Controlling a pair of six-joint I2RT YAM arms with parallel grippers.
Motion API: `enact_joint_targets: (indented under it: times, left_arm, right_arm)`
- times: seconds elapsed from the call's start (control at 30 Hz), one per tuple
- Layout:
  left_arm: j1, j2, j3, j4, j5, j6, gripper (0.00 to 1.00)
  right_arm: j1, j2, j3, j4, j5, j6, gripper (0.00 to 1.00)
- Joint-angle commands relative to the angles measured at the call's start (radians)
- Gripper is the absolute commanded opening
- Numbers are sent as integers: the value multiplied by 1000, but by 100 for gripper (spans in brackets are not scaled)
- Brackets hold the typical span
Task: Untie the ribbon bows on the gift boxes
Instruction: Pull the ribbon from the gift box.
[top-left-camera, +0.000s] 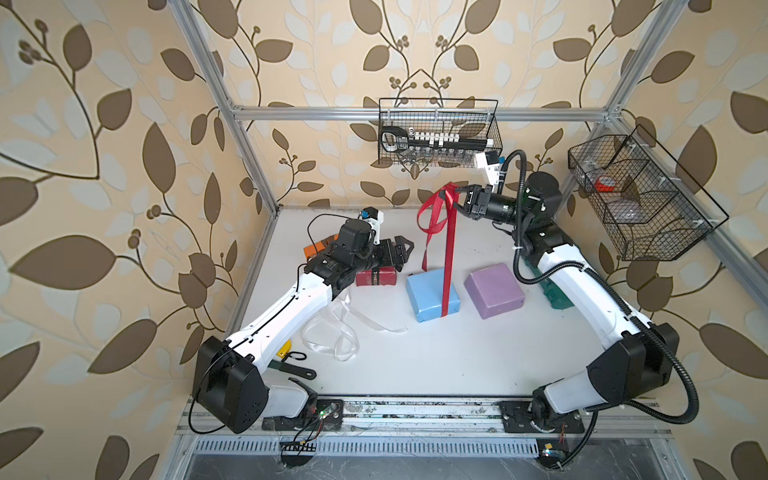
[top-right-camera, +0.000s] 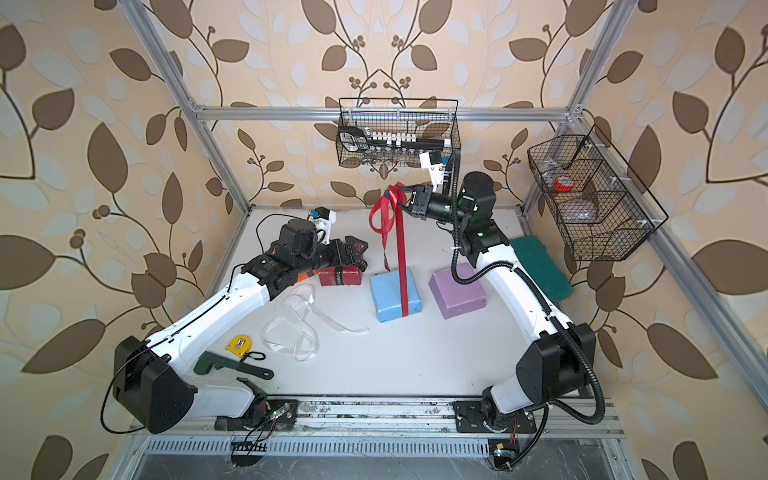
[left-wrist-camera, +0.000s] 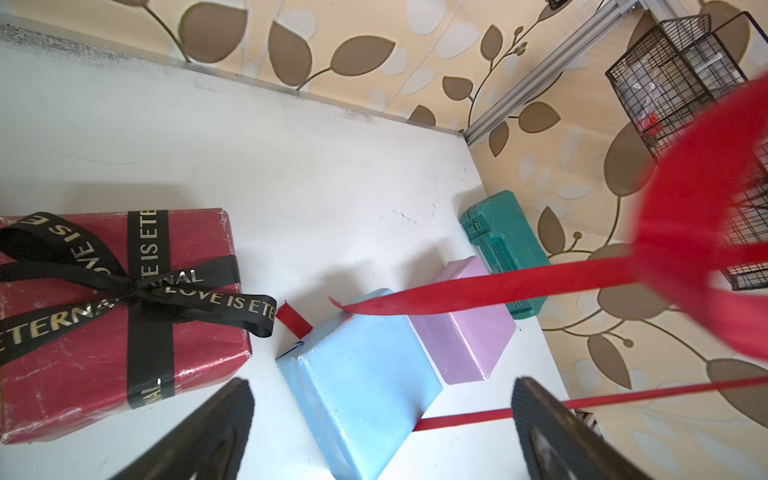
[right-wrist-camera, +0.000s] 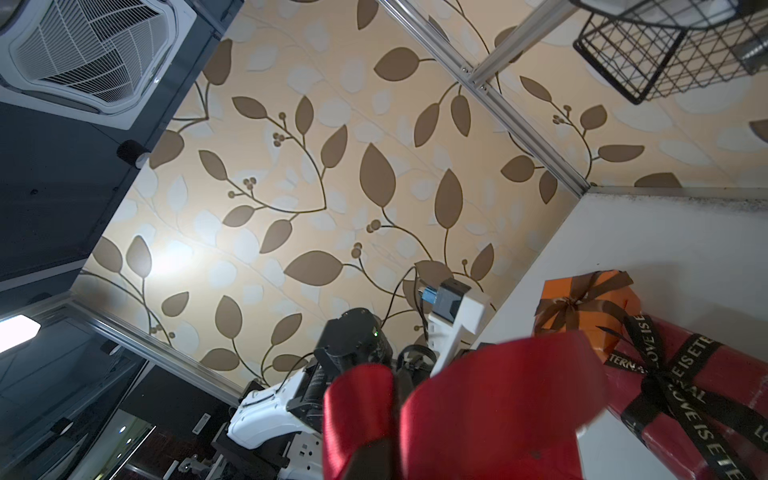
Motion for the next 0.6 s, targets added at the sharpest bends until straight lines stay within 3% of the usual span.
enact_joint_targets:
  times: [0.0,0.27,0.57]
  left_arm:
    - [10,-17,1,12,6,7,99]
    - [10,-7,5,11,102,57,99]
    - [8,-26,-47,117,268,77,99]
  right_arm:
    - [-13,-11,88,-104,-8,-43,0]
    - [-42,-30,183,-203,-4,-96,0]
    - [-42,-239,-154,-208,-3,-176,0]
